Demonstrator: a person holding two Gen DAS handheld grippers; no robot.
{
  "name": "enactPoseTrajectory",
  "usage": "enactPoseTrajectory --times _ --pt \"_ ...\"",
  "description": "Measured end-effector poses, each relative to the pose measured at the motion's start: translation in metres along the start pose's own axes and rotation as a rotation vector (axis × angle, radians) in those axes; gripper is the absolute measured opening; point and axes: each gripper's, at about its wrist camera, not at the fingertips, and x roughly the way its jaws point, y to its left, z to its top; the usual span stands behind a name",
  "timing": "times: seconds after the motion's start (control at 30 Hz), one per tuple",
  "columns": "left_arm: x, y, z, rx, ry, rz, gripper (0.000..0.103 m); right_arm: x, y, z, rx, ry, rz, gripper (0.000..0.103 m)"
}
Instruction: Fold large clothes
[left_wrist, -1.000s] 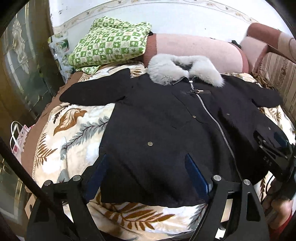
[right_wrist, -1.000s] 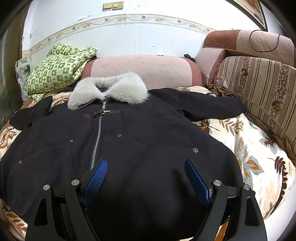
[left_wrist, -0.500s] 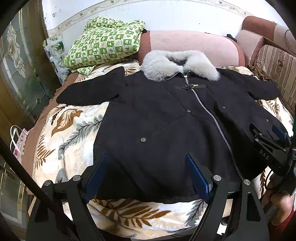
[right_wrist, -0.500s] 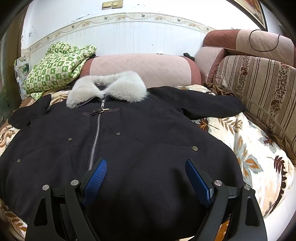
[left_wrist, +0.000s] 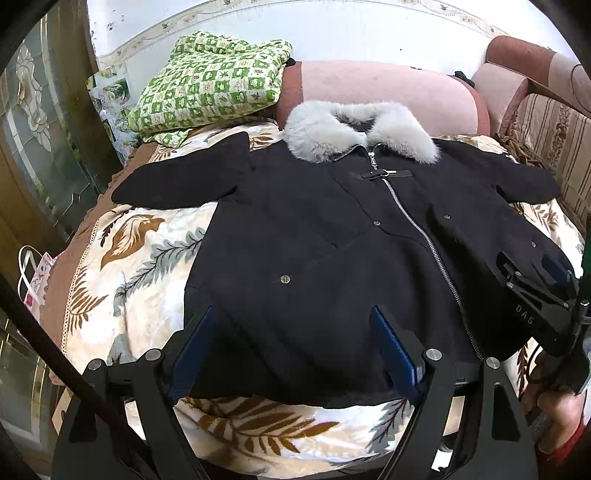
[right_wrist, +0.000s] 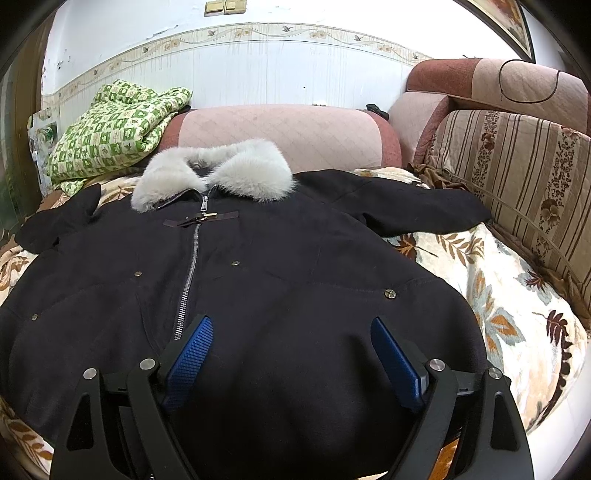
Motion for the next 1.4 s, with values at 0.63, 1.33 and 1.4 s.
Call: enactPoseTrajectory --times 0.63,1.33,1.4 --pt "0.011 0.001 -0.006 -0.022 -0.005 -0.009 0.083 0.0 0.0 -0.001 -0.002 -0.002 -0.004 0.091" --pt "0.039 0.013 0.011 -0.08 0.021 -0.059 0.083 -0.023 -0.091 0.081 0.177 -0.053 0.088 0.095" --pt "0.041 0.011 0.012 -0.072 0.024 -0.066 0.083 -0.01 -0.122 0.096 0.229 -0.036 0.045 0.095"
